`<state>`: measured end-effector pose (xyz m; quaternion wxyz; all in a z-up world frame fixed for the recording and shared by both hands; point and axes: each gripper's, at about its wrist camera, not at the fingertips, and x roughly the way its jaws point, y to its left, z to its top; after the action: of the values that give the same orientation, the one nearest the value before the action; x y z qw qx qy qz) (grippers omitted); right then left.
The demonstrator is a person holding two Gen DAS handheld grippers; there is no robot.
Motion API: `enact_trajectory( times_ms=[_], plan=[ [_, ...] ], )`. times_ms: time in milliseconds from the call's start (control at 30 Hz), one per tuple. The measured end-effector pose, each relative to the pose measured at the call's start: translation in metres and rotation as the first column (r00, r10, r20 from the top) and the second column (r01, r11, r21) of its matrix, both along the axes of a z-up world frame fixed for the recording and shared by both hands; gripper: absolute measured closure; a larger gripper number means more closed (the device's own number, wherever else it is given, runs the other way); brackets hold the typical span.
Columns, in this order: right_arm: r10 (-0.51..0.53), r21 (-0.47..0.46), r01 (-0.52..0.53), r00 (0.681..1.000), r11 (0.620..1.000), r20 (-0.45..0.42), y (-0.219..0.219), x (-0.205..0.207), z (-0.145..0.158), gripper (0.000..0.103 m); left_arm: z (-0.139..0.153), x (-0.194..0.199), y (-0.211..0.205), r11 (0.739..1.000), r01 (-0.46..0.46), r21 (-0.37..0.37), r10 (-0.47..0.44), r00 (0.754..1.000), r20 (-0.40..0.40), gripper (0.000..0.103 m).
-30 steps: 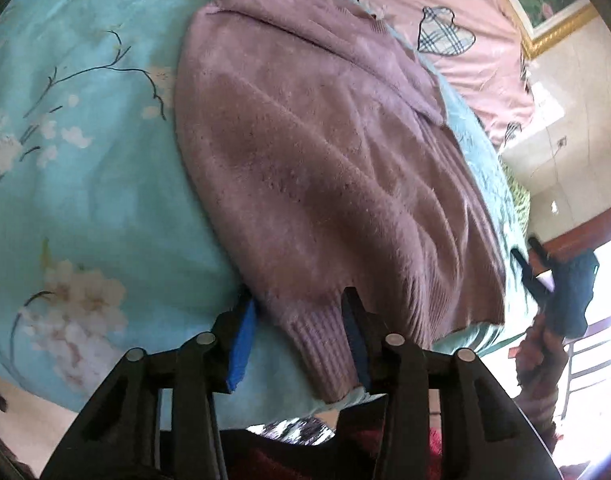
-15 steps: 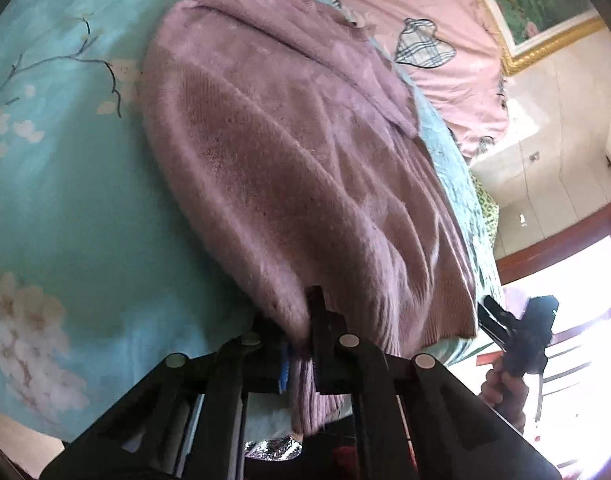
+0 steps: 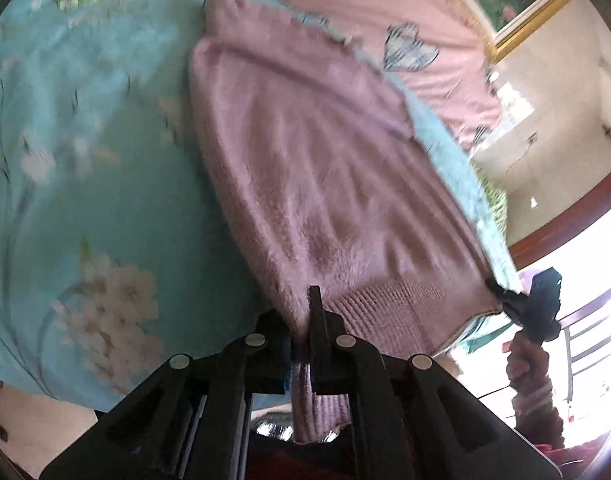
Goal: Fold small clothes
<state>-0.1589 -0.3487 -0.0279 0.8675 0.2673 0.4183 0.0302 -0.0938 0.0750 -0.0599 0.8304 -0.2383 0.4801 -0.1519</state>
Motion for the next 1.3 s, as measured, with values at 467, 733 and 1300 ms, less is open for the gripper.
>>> enact_trajectory(
  times_ms=[467, 733, 1300],
  plan=[
    [0.117, 0.178, -0.113, 0.993, 0.978, -0.016, 0.002, 0.015, -0.020, 0.088, -0.026, 0.004, -0.014, 0.999, 0.003, -0.042, -0.005, 0.998, -0.055, 0.056],
    [0.194, 0.158, -0.199, 0.980, 0.967, 0.049, 0.025, 0.025, -0.023, 0.095, -0.026, -0.004, -0.006, 0.997, 0.010, -0.080, -0.009, 1.000, 0.011, 0.098],
    [0.197, 0.282, -0.304, 0.916, 0.910, 0.350, 0.015, 0.066, 0.048, 0.097, 0.060, 0.030, 0.015, 0.991, 0.013, -0.130, 0.030, 0.946, 0.322, 0.099]
  ],
)
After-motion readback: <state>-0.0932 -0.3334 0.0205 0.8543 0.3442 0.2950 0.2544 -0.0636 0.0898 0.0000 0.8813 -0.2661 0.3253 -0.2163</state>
